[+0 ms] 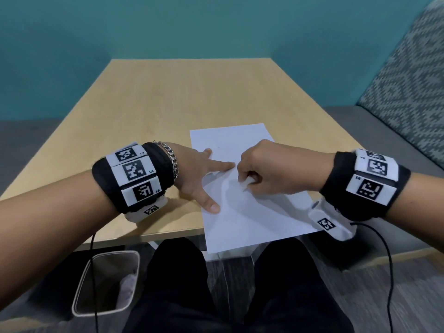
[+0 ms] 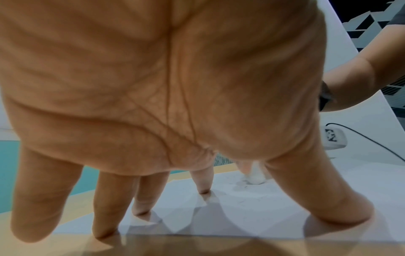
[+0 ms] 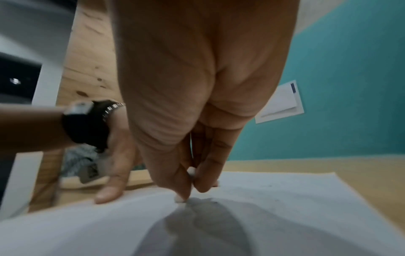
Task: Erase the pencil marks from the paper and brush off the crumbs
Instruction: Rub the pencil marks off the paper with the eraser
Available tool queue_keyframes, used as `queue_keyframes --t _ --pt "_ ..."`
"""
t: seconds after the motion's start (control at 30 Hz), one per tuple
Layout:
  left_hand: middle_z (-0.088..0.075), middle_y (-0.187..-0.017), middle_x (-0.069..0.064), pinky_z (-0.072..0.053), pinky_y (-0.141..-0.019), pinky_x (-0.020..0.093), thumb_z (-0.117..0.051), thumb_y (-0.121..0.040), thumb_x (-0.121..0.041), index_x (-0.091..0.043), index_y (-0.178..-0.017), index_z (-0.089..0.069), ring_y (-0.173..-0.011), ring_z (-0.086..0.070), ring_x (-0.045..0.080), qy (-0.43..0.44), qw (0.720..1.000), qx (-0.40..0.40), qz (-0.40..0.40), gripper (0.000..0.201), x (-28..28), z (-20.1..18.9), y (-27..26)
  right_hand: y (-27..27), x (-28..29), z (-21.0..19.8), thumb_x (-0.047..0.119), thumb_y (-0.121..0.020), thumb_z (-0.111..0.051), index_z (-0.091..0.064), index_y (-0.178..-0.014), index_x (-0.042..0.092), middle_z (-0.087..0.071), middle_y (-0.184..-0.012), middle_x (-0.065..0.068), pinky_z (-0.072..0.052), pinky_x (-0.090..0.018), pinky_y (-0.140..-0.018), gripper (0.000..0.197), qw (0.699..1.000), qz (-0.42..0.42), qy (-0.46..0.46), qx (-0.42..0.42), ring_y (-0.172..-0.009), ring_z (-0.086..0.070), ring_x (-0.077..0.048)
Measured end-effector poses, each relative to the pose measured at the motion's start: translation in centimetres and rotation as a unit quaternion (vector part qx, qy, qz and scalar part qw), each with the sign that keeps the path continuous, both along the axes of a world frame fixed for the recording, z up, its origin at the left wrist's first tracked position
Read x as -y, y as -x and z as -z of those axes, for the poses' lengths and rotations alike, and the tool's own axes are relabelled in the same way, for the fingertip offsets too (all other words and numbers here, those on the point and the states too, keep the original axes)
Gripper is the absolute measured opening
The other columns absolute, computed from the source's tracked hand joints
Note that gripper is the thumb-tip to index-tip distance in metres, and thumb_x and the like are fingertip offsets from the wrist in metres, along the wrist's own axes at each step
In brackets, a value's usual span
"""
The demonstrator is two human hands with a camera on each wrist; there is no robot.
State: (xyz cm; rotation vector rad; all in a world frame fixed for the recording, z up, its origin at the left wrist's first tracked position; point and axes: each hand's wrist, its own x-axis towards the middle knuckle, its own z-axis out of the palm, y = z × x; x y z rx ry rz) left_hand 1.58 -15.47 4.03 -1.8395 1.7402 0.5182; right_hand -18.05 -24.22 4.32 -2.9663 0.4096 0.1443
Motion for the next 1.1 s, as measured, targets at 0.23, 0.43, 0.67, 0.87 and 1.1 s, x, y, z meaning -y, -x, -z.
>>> queue_keyframes --t 0.23,0.43,0.67,0.87,1.1 --pt "0.016 -0.175 0.010 -0.040 -0.115 0.053 -0.063 -0.063 -0.097 -0.068 -0.152 0.015 -0.141 -0.050 0.034 -0.001 1.000 -0.006 -0.001 0.122 0.0 -0.1 -0.1 0.0 -0.2 -0.1 0.022 -0.083 -0.062 -0.076 -0.094 0.022 -0.069 -0.083 0.007 -0.054 -0.033 -0.069 0.017 1.000 -0.023 -0.003 -0.003 -0.076 -0.060 -0.015" --pt "0.018 -0.175 0.009 -0.042 -0.114 0.049 -0.065 -0.067 -0.093 -0.066 -0.154 0.014 -0.134 -0.057 0.030 -0.008 1.000 -0.002 -0.008 0.122 0.1 -0.4 0.3 -1.1 1.0 -0.1 0.019 -0.086 -0.061 -0.076 -0.097 0.020 -0.070 -0.087 0.007 -0.055 -0.038 -0.074 0.019 1.000 -0.008 0.023 0.010 -0.078 -0.056 -0.014" --pt "0.018 -0.174 0.010 -0.042 -0.115 0.050 -0.067 -0.065 -0.092 -0.067 -0.153 0.016 -0.133 -0.058 0.031 -0.010 1.000 -0.006 -0.015 0.124 0.3 -0.3 0.3 0.1 0.4 -0.6 0.023 -0.084 -0.068 -0.077 -0.096 0.024 -0.070 -0.083 0.009 -0.055 -0.030 -0.070 0.014 0.999 -0.030 -0.032 -0.026 -0.075 -0.062 -0.007" --pt "0.018 -0.175 0.008 -0.043 -0.114 0.048 -0.071 -0.068 -0.089 -0.066 -0.154 0.016 -0.128 -0.061 0.028 -0.021 0.999 -0.007 -0.028 0.124 0.2 -0.8 0.5 0.2 0.4 0.4 0.020 -0.082 -0.062 -0.074 -0.090 0.021 -0.068 -0.080 0.007 -0.056 -0.038 -0.070 0.014 1.000 0.001 0.003 0.021 -0.073 -0.057 -0.013" --pt "-0.022 -0.168 0.007 -0.044 -0.112 0.050 -0.073 -0.059 -0.092 -0.061 -0.158 0.008 -0.132 -0.056 0.028 -0.014 1.000 -0.005 -0.018 0.131 0.6 -1.1 0.9 0.0 1.1 0.5 0.017 -0.082 -0.060 -0.073 -0.091 0.020 -0.068 -0.083 0.005 -0.056 -0.042 -0.072 0.017 0.999 0.027 0.019 0.026 -0.077 -0.056 -0.016"
